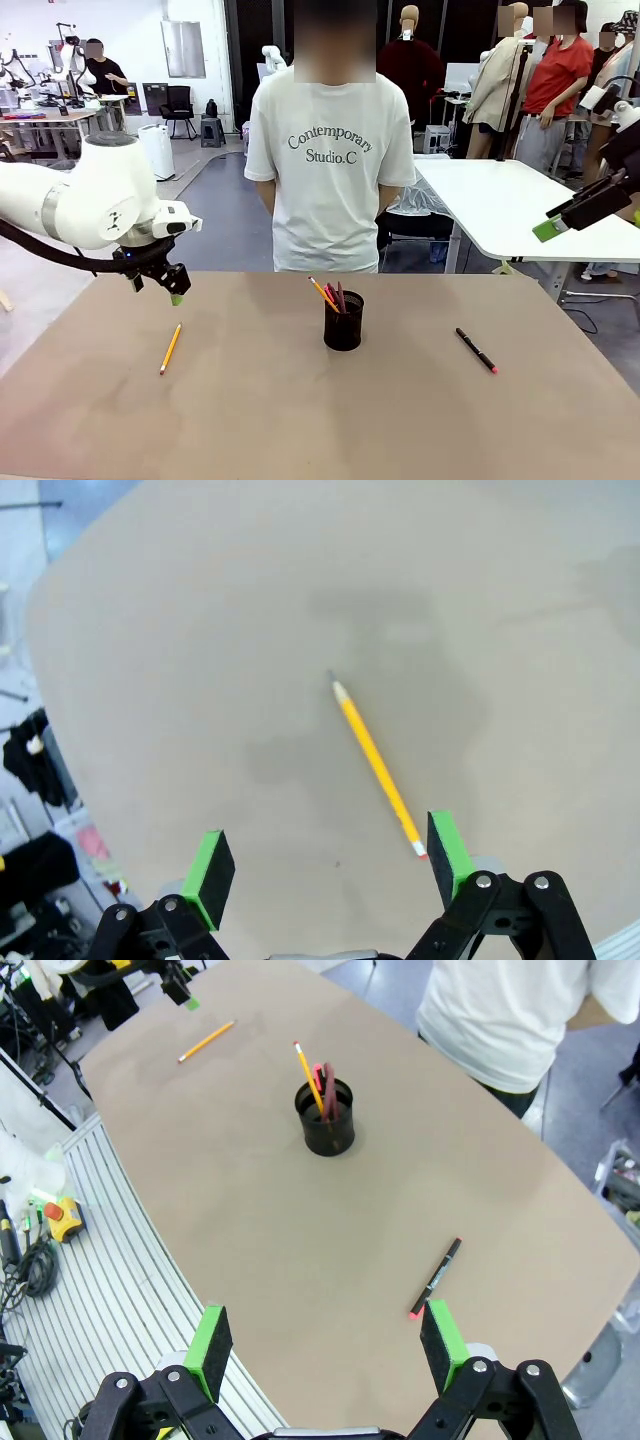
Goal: Place the pens into the pen holder.
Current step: Pick up a writing instrument from the table and place it into the Pen holder.
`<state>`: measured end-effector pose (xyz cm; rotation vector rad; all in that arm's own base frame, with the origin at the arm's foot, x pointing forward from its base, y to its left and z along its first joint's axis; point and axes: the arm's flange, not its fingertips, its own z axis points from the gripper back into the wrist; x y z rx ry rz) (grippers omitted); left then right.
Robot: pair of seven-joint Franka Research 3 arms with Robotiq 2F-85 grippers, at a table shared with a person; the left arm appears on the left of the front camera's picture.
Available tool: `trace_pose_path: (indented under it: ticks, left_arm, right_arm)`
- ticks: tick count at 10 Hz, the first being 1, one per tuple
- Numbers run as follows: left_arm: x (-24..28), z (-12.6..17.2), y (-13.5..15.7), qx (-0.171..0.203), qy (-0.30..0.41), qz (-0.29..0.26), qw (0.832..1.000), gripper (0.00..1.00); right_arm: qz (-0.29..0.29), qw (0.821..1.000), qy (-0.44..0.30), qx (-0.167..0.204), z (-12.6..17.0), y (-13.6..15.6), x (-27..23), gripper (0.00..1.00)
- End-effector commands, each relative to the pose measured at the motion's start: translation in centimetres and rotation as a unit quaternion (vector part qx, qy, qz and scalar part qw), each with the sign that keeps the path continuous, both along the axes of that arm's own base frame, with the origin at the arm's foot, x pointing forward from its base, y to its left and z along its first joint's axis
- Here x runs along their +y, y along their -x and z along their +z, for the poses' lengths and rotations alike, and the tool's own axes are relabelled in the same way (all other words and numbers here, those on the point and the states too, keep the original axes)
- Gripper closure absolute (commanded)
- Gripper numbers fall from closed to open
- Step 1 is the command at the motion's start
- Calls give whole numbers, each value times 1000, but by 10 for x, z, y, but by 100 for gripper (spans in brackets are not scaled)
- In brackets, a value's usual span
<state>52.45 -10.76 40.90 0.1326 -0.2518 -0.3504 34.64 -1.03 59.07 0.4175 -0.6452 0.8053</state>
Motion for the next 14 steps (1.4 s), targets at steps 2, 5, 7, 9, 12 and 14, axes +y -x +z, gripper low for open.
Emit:
trace_pose_path:
  ticks: [2, 5, 7, 9, 12, 14]
  left_arm:
    - [-3, -12, -15, 9, -17, 62, 998, 0]
    - [2, -38, -26, 30, 15, 72, 997, 0]
    - [5, -48, -31, 25, 31, 76, 996, 0]
    - [7, -59, -35, 35, 42, 83, 995, 0]
    - [10, -70, -40, 33, 56, 91, 994, 0]
    - [13, -74, -42, 35, 62, 96, 993, 0]
  right_arm:
    - [7, 1000, -13, -5, 1, -2, 0, 0]
    - [7, 1000, -13, -5, 1, -2, 0, 0]
    - [7, 1000, -13, -5, 1, -2, 0, 0]
    - [7, 1000, -13, -5, 1, -2, 0, 0]
    - [7, 1000, -13, -5, 1, -2, 0, 0]
    - [7, 1000, -13, -5, 1, -2, 0, 0]
